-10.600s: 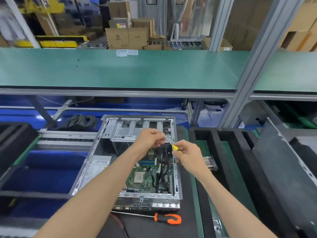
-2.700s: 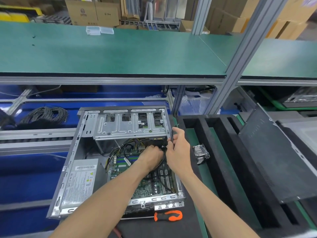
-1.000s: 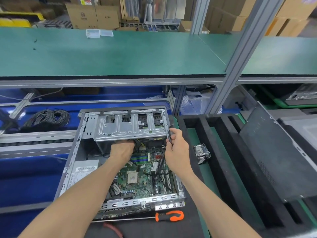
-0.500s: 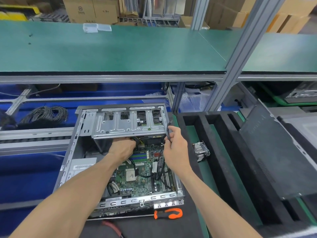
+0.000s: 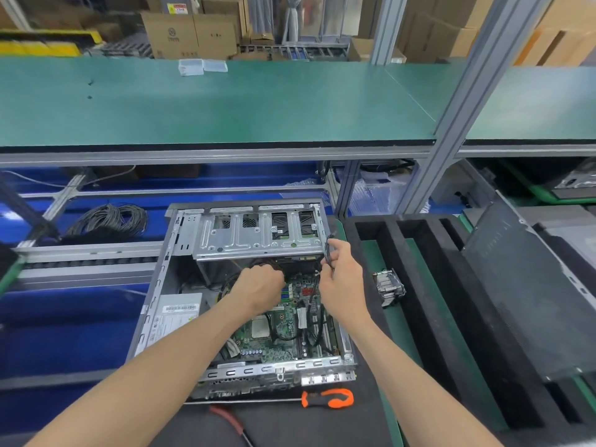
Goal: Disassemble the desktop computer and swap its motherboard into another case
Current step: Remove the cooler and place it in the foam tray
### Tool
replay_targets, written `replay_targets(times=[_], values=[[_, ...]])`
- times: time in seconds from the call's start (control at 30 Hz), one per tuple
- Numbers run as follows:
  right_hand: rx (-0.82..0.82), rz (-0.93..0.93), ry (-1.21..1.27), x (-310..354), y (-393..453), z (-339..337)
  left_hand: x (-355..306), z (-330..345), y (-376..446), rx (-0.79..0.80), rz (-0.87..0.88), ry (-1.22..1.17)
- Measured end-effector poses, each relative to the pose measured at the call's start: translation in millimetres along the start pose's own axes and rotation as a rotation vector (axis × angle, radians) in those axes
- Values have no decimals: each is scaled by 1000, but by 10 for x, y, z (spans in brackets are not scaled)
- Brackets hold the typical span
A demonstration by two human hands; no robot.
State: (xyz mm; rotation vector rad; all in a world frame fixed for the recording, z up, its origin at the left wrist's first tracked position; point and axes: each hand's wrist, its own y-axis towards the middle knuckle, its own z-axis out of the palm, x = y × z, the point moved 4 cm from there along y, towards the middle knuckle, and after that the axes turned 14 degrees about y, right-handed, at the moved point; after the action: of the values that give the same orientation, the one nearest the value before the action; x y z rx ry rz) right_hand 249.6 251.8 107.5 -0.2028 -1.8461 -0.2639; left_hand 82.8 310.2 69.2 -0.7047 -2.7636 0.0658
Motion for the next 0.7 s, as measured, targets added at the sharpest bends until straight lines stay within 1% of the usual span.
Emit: replay_targets(times=[0.07, 0.13, 0.2, 0.27, 0.33, 0.4, 0.53, 0.63, 0.7], values=[[-1, -15, -3, 5, -4, 0, -107, 3, -55, 36, -27, -223], [-4, -31, -4, 10, -4, -5, -240, 37, -93, 172, -65, -379], [-4, -39, 0, 4, -4, -5, -391, 120, -112, 372, -88, -407], [-6, -45, -2, -4, -1, -6, -519, 206, -121, 564, -61, -361], [-2, -42, -1, -7, 1, -2, -600, 271, -129, 690, -30, -373], [-1, -44, 2, -11, 0, -4, -633, 314, -140, 728, -53, -410], [-2, -41, 8, -8, -4, -14, -581, 344, -209, 738, -142, -468], [3, -41, 23, 14, -12, -21, -474, 312, -267, 735, -160, -575], [9, -57, 32, 34, -23, -22, -384, 291, -315, 761, -162, -678]])
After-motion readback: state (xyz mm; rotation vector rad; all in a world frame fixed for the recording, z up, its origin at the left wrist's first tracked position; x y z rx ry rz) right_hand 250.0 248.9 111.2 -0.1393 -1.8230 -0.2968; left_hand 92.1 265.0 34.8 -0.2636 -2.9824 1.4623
